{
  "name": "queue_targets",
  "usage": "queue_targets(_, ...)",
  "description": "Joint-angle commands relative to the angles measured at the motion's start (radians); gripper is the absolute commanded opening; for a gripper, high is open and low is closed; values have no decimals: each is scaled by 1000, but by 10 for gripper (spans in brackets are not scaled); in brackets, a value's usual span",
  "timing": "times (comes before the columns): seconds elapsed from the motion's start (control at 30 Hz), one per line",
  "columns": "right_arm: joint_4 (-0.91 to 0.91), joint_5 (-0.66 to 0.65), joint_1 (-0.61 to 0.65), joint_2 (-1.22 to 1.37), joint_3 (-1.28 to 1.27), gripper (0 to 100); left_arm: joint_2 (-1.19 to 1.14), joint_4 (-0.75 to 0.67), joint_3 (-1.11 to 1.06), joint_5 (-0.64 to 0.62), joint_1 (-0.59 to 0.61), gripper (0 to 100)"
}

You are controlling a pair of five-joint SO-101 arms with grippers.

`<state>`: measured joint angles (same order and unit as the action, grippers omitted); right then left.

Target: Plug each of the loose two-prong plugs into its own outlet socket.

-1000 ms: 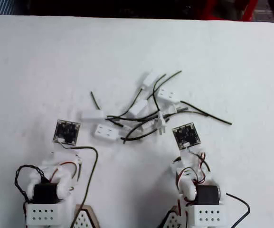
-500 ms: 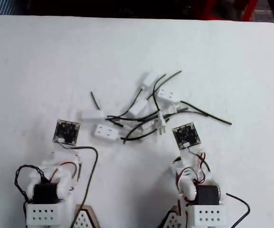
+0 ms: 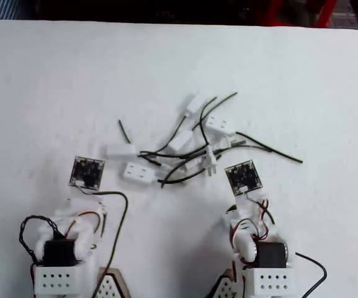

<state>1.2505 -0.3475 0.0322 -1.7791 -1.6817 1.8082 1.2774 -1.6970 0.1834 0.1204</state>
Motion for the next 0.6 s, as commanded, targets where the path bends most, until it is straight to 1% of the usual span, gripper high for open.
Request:
queue_targets(0.0,8,0,13,-2,-11,19,12,5,5,-9,-13,25)
queue_targets(0.47,8,3,21,-2,-11,20,12,3,5,-5,-13,26)
queue_targets(0.57,8,-5,10,-2,-11,21,13,-41,34,-3,-8,25)
